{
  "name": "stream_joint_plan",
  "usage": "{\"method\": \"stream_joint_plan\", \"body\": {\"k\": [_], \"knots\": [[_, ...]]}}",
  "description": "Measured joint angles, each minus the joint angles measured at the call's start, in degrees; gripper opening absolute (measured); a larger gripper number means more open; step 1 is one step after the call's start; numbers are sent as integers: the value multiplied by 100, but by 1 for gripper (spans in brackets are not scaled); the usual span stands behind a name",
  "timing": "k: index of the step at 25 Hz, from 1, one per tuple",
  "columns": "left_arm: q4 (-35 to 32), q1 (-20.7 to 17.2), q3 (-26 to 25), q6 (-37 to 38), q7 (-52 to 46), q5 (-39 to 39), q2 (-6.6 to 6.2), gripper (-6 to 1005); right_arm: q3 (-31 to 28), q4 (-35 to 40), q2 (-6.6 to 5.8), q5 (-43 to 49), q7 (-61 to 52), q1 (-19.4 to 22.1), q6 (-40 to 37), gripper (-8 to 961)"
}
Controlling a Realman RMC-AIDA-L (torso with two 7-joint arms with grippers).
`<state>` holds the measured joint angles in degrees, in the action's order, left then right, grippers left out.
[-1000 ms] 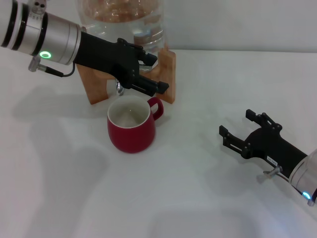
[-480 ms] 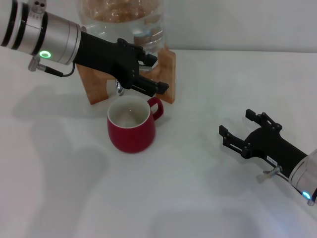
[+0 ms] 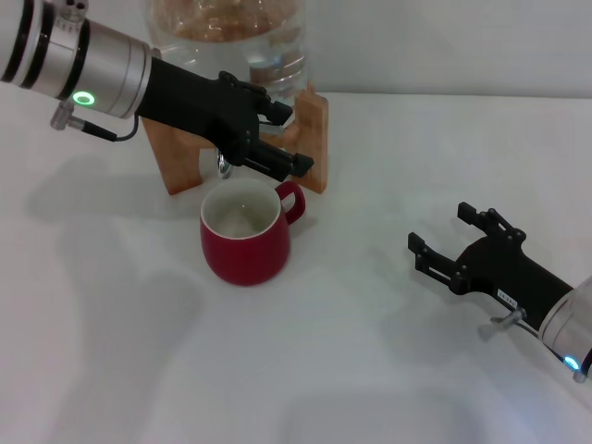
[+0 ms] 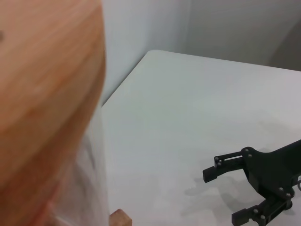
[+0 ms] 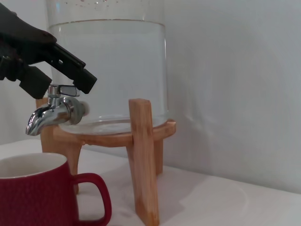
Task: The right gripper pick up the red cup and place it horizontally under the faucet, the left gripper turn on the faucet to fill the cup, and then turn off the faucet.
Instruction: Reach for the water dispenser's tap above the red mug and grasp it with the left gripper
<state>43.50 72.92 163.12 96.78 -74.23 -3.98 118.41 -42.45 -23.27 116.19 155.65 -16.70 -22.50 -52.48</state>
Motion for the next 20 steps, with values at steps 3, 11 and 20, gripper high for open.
{"method": "stream_joint_plan", "body": {"k": [3, 11, 20], "knots": [[-10, 14, 0, 8, -2, -32, -17, 875, -3, 9, 0, 0, 0, 0, 0, 875], [-36, 41, 0, 81, -16, -97, -72, 875, -9, 24, 0, 0, 0, -13, 1, 875], [-44, 82, 0, 145, -39, -217, -92, 875, -9, 25, 0, 0, 1, -26, 1, 875]]}}
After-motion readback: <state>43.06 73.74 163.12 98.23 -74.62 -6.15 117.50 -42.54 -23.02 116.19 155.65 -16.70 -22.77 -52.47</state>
